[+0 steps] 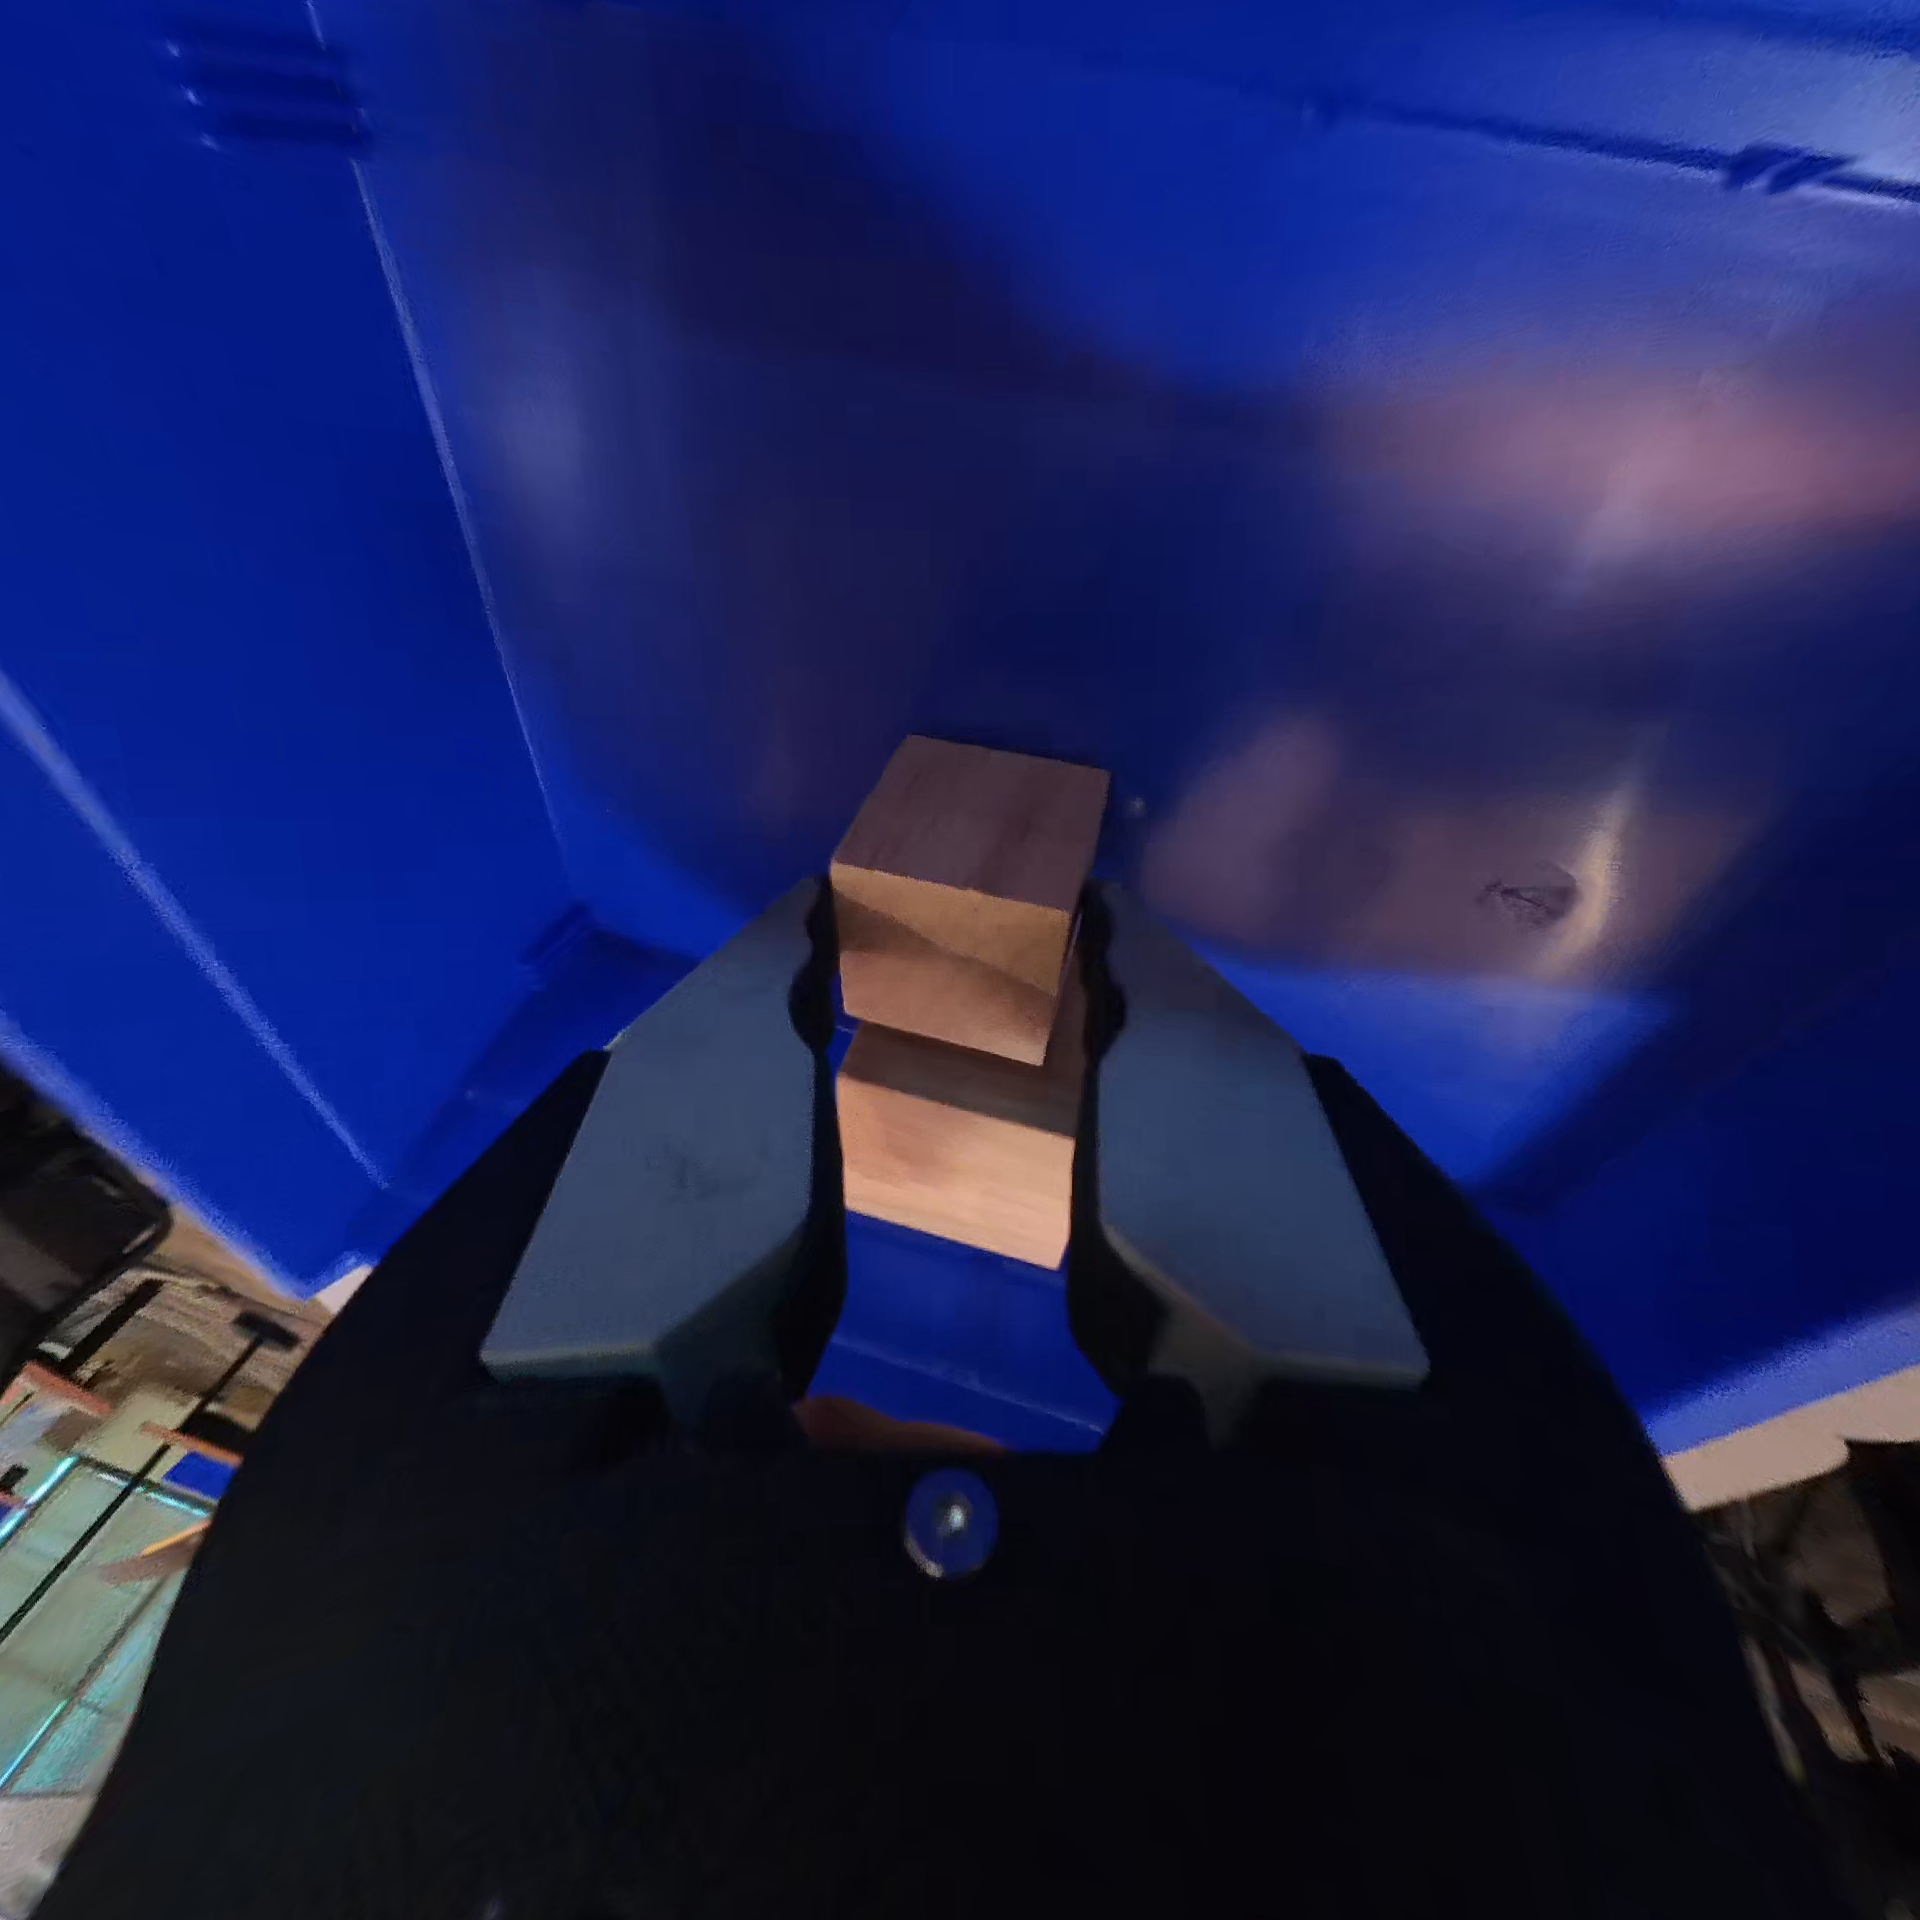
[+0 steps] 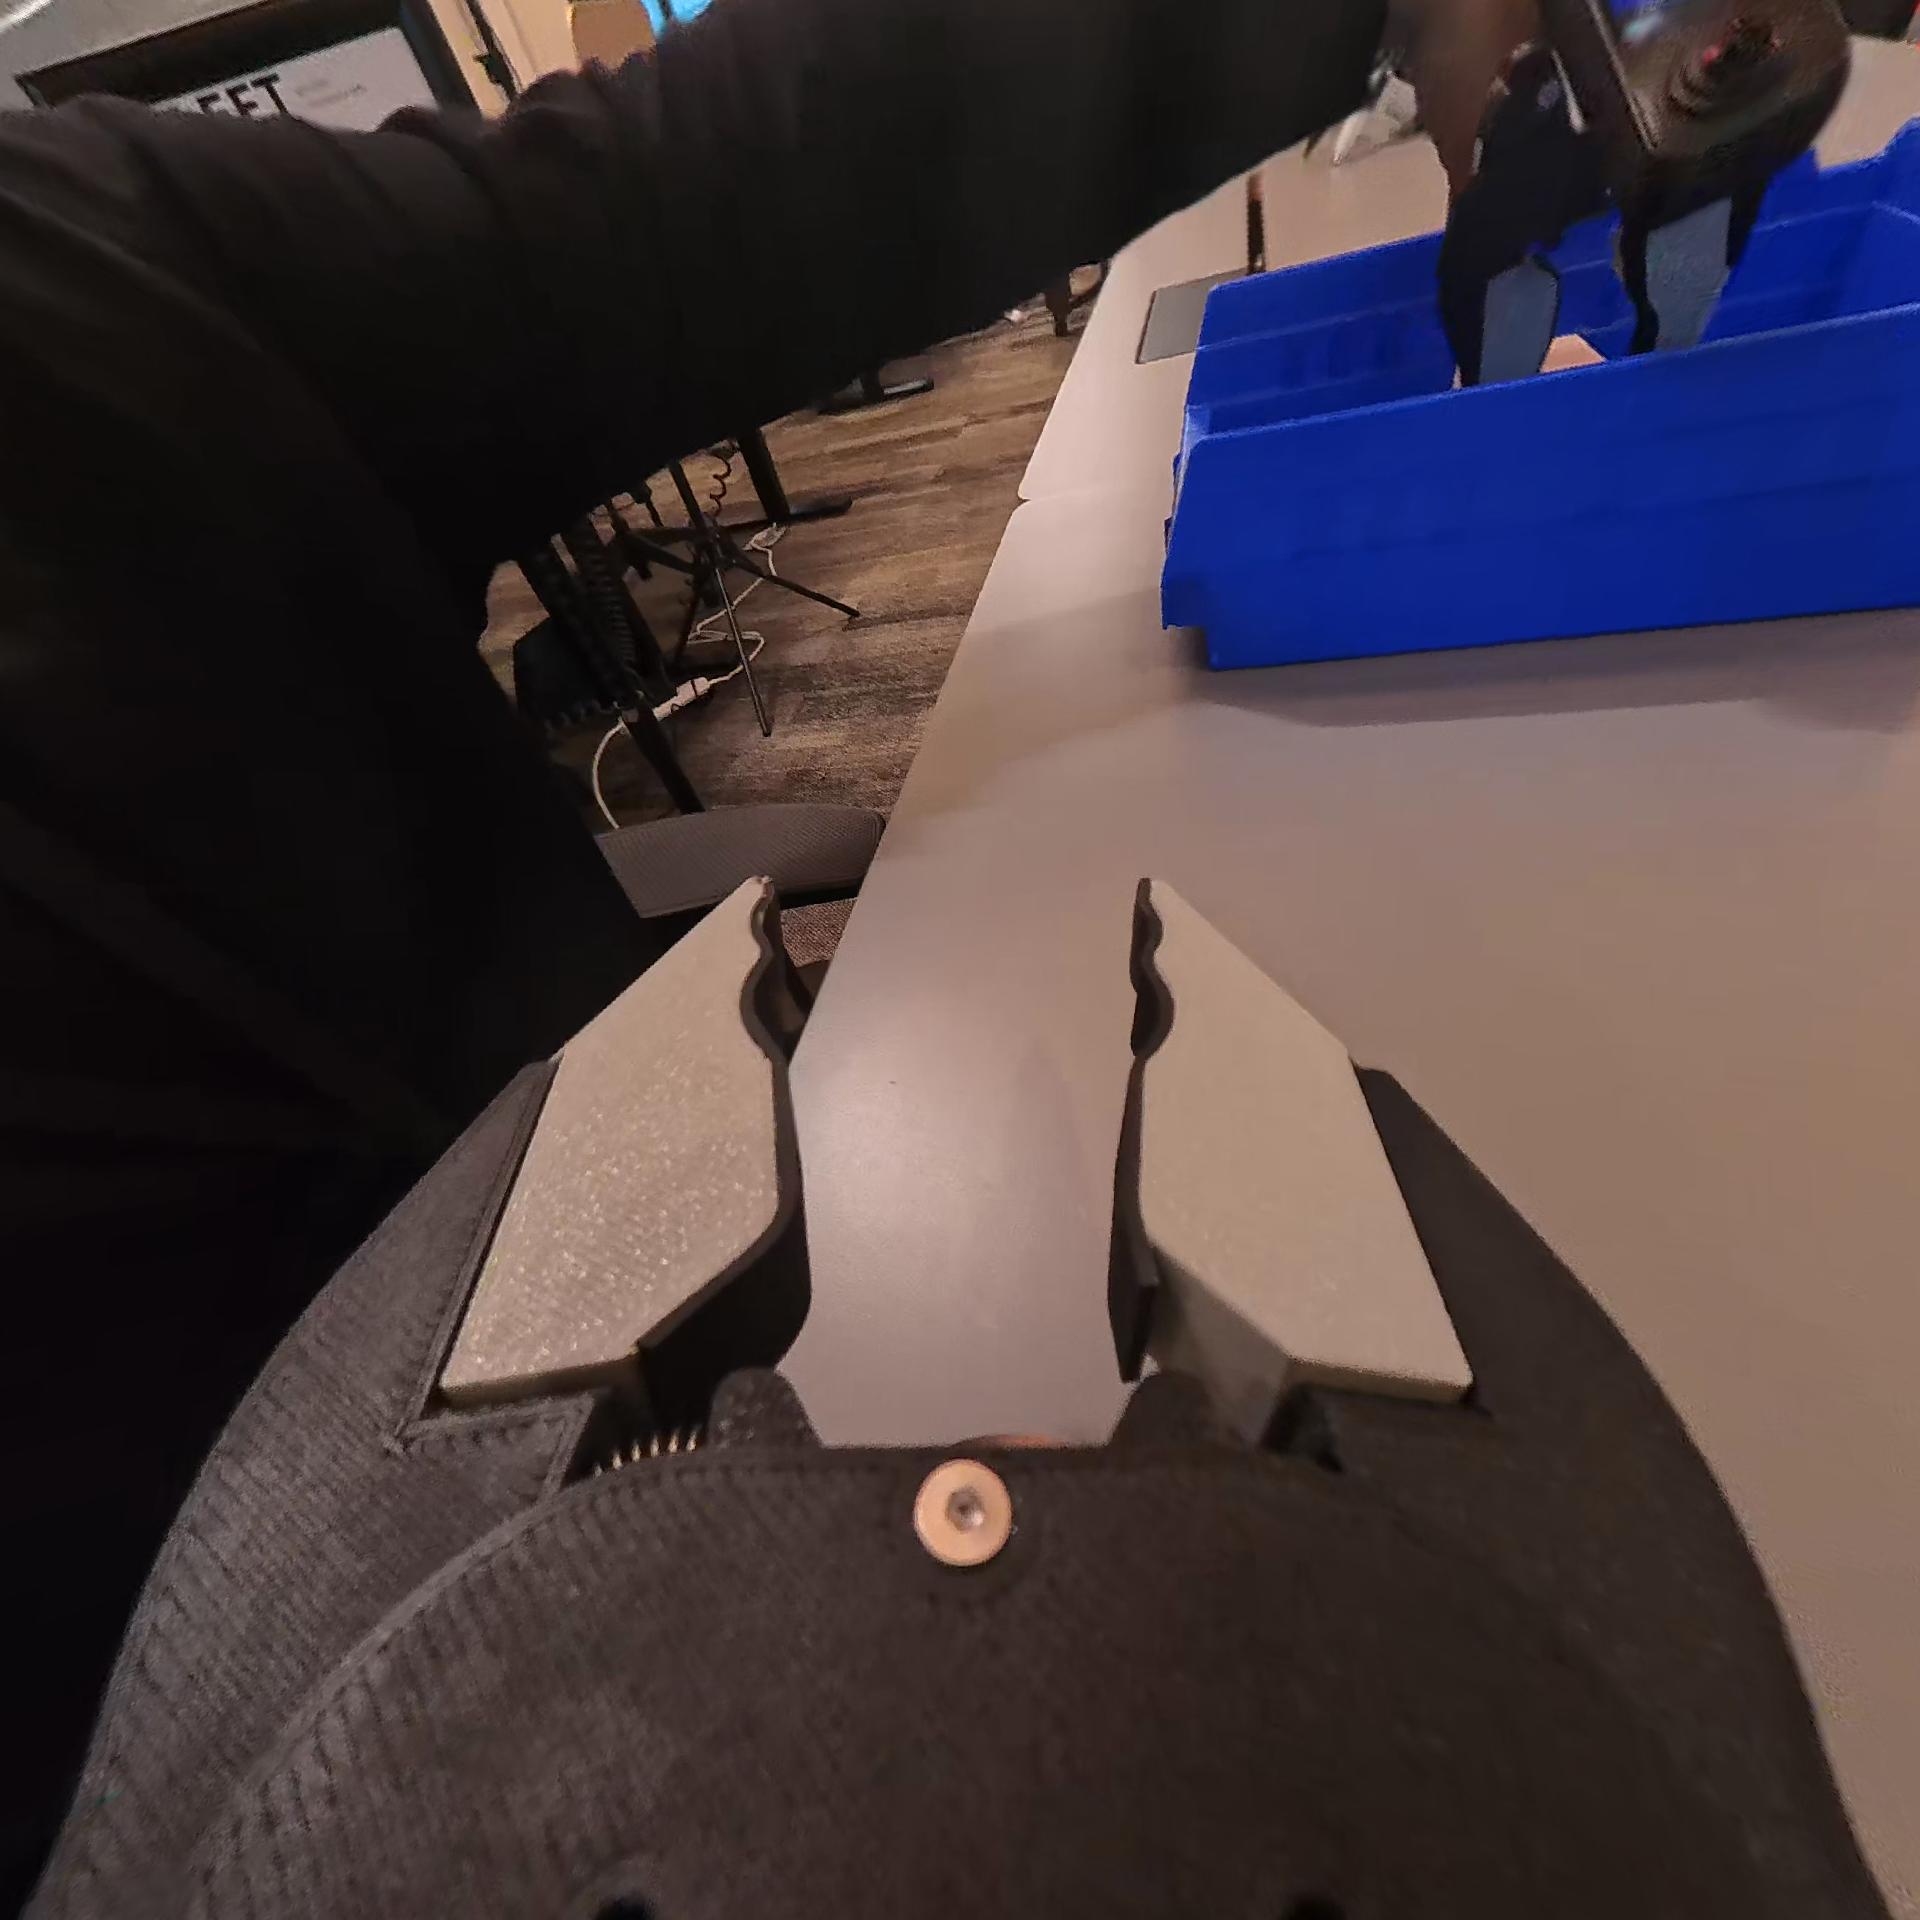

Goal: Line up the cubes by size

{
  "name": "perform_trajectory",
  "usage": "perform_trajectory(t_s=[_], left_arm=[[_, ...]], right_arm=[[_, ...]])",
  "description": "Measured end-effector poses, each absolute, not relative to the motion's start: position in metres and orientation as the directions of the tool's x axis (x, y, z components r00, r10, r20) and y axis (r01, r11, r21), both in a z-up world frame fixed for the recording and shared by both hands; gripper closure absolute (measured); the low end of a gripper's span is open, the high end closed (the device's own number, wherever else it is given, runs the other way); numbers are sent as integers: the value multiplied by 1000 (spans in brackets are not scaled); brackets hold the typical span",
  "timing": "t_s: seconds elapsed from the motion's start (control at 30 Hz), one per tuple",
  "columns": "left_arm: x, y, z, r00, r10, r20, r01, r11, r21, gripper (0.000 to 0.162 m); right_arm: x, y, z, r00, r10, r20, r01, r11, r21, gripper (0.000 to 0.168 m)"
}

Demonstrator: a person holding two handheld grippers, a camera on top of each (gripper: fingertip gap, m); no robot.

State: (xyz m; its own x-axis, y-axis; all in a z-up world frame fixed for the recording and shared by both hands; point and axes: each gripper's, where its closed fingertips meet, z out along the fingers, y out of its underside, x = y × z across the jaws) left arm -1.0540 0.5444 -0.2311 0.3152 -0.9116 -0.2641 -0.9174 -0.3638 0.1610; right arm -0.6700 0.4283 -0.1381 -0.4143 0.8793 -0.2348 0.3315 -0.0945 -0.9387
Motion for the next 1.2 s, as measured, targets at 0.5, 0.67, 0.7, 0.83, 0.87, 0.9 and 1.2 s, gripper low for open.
perform_trajectory(t_s=[0.5, 0.67, 0.7, 0.83, 0.87, 0.9, 1.2], left_arm=[[-840, 528, -68, 364, -553, -749, -800, 226, -556, 117], [-745, 479, -37, 387, -506, -770, -597, 499, -628, 118], [-731, 470, -34, 385, -504, -773, -563, 536, -629, 118], [-691, 448, -31, 366, -499, -786, -481, 621, -619, 118], [-686, 447, -32, 360, -498, -789, -479, 626, -615, 118], [-682, 447, -34, 353, -497, -793, -486, 626, -609, 118], [-679, 462, -59, 334, -487, -807, -579, 569, -584, 118]], right_arm=[[-673, 469, -107, -270, 904, -332, 223, -276, -935, 103], [-673, 476, -68, -302, 847, -437, 116, -422, -899, 95], [-673, 474, -61, -325, 832, -450, 99, -443, -891, 95], [-678, 459, -46, -428, 746, -510, 113, -516, -849, 93], [-679, 454, -44, -453, 722, -523, 124, -530, -839, 92], [-681, 449, -44, -473, 701, -534, 136, -541, -830, 91], [-699, 449, -60, -422, 736, -529, 156, -516, -842, 126]])
